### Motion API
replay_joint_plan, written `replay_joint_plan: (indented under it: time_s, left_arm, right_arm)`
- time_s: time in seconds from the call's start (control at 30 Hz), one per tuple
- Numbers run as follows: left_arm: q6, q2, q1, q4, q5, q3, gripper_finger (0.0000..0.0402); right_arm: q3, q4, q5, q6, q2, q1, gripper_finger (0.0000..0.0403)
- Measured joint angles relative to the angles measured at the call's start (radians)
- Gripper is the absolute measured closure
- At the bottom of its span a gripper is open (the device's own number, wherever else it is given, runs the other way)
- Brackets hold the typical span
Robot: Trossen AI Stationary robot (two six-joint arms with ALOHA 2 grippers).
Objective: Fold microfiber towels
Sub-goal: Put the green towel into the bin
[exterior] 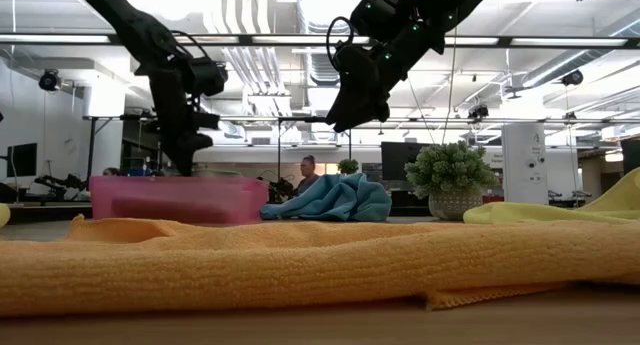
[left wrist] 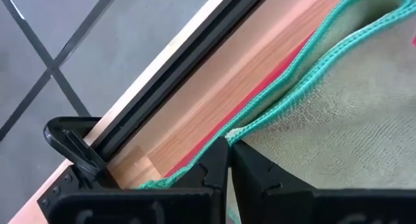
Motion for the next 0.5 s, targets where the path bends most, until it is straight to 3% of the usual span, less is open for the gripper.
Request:
replay_joint_plan:
  time_s: [0.2,0.5]
  left_arm:
    - [0.000,0.002,0.000,0.000,-0.068,0.000,0.0387]
    - [-0.008,0.002,0.000,0.000,-0.069,0.000,0.0294]
  right_arm:
    - [0.000,0.000,0.000,0.005,0.000,0.000,0.0200]
    - [-0.001,0.000,0.000,0.009,0.000,0.000,0.0200]
